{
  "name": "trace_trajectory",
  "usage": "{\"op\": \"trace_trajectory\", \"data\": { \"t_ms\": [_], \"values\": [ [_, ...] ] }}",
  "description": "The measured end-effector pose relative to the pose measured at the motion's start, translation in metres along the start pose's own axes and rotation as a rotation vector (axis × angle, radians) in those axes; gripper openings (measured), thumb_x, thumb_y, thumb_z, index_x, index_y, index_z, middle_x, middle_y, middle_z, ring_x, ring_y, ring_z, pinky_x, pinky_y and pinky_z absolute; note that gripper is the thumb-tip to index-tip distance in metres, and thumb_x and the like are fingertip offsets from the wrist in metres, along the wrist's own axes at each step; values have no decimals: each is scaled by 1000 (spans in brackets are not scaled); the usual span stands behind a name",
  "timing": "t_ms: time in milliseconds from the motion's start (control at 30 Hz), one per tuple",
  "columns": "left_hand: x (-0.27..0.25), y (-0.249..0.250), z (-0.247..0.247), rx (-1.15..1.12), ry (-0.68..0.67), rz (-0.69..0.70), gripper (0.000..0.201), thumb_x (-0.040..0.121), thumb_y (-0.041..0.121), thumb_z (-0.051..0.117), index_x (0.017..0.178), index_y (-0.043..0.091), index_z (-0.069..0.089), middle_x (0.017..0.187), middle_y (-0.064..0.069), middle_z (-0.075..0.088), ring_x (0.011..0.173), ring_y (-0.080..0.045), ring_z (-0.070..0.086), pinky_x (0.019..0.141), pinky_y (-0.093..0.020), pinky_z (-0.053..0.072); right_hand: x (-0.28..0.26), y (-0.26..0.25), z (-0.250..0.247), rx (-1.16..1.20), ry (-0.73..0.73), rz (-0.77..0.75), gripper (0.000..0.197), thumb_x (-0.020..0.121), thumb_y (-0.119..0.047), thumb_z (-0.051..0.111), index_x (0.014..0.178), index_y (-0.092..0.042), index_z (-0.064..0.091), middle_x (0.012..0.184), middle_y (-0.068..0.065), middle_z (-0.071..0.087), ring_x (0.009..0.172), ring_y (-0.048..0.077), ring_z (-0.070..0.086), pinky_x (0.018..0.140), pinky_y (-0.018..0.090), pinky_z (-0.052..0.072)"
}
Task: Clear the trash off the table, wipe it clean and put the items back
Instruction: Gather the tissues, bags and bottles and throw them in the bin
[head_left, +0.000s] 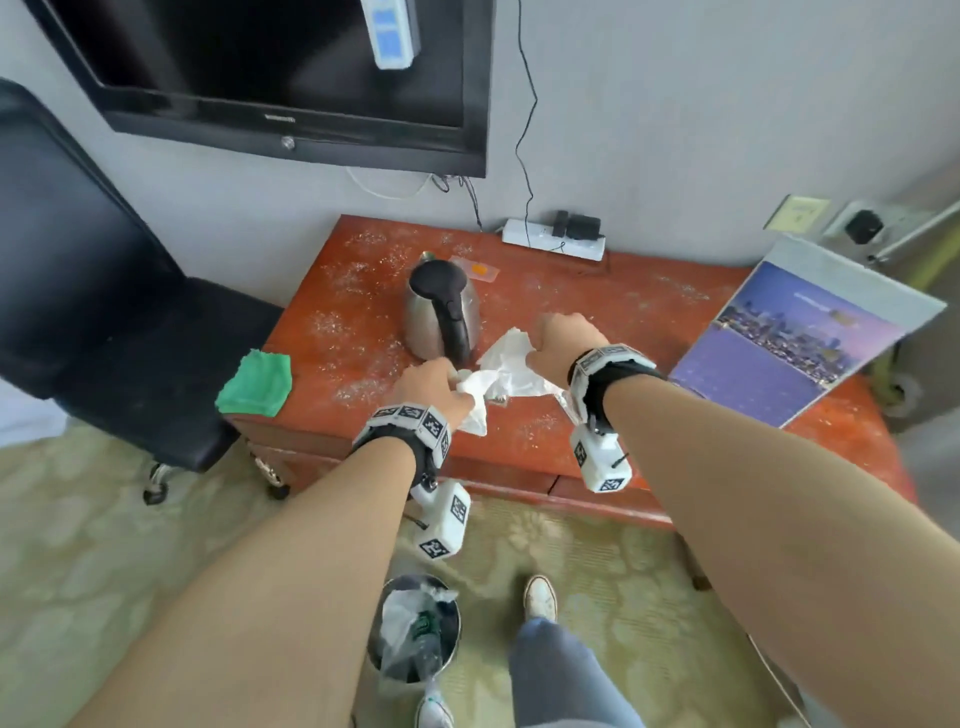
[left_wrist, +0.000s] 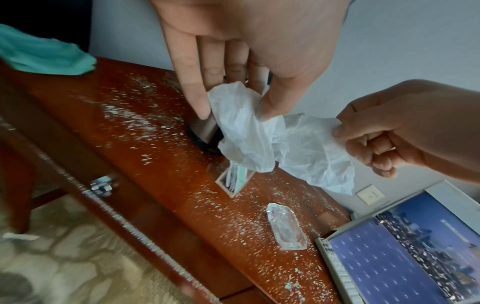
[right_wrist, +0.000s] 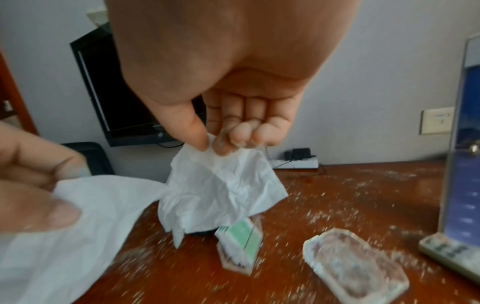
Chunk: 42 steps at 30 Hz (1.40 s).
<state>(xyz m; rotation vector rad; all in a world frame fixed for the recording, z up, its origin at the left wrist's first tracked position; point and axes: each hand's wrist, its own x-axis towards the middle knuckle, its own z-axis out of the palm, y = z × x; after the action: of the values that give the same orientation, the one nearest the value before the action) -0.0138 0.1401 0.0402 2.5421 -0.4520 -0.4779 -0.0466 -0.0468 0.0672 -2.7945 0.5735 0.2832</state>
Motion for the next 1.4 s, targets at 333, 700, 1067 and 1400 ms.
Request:
{"op": "trace_trajectory", "data": {
  "t_ms": [333,700,1067,1400],
  "values": [
    [-88,-187,79,-72,-128,-464,15,81,22,62,95,27,62,77,6,63,68,-14,59,54,-24,41,-46,-77,187,4,-388,-188,5,81,-13,54,87,-13,55,77,6,57,75,30,61,63,31,50],
    [-115,-372,304,-165,-200,-809,7,90,25,65,92,22,58,91,4,68,73,-12,60,65,-20,44,-56,-23,490,24,-674,50,24,94,-21,49,115,-12,55,96,8,52,82,32,61,77,37,55],
    [-63,-421,412,-209,-177,-852,1,92,21,57,91,20,57,89,5,58,79,-16,53,70,-24,40,-36,3,625,177,-626,246,25,94,-25,52,116,-16,58,102,8,64,86,28,62,75,33,53],
    [-62,-428,412,-253,-174,-904,35,88,30,69,119,22,57,117,-2,64,101,-23,63,83,-32,51,-28,-2,623,189,-555,278,25,95,-22,51,116,-9,55,104,14,67,100,33,61,80,39,54]
  ]
}}
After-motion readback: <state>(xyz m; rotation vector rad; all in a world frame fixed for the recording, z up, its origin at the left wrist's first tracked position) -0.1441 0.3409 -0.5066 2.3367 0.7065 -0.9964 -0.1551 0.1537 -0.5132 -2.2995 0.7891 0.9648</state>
